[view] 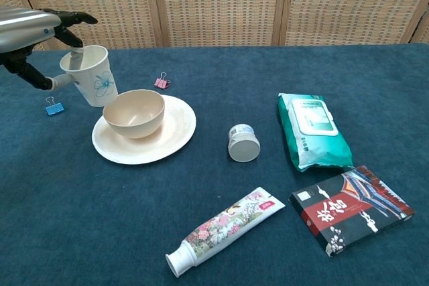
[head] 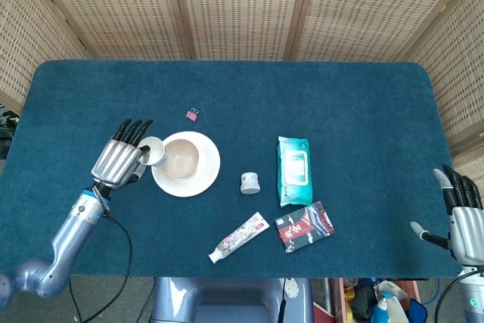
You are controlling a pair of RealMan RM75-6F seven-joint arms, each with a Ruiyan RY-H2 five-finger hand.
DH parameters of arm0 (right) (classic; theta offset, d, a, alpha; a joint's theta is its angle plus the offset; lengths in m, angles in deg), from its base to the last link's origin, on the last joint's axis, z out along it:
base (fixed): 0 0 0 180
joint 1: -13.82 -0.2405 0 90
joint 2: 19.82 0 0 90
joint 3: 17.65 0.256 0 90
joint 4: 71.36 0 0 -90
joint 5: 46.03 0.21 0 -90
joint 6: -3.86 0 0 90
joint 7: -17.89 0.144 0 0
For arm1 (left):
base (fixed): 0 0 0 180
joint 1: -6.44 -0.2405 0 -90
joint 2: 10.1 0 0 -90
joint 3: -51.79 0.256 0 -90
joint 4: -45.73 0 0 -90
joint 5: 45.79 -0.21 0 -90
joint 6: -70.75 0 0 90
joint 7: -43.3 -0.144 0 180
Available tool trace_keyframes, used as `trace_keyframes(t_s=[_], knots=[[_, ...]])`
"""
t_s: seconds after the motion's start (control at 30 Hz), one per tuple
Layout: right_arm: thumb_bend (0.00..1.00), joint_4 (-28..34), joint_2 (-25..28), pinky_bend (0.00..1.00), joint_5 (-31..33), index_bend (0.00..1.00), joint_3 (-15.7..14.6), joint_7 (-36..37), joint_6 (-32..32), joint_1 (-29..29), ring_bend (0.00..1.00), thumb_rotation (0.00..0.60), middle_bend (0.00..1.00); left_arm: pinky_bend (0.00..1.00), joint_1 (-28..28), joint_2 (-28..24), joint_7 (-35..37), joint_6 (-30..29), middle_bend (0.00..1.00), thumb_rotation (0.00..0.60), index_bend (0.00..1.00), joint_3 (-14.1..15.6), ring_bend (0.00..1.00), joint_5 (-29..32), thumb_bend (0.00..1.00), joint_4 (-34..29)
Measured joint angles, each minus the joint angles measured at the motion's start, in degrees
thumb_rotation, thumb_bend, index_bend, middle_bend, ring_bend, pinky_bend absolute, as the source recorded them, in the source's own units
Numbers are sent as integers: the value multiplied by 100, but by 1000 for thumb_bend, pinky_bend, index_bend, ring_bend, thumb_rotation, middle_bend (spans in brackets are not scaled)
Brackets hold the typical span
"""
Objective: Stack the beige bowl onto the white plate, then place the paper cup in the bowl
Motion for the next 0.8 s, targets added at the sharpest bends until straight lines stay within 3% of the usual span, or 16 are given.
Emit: trace_keyframes(t_s=[0.27, 0.53, 0.8], knots=[[122, -49, 24, 0, 34, 0, 13, 151, -32, 0, 0, 600, 0, 0, 328, 285, -463, 196, 0, 600, 653, -46, 0, 522, 441, 130], [121, -114, 70, 0, 114, 0, 39, 391, -86, 3, 0, 600, 0, 0, 697, 918, -916, 316, 0, 600, 653, 41, 0, 994, 442, 700], [121, -146, 84, 0, 123, 0, 59, 474, -52, 20, 0, 600, 0, 0, 895, 1290, -930, 298, 0, 600, 641, 118, 0, 1139, 442, 1050]])
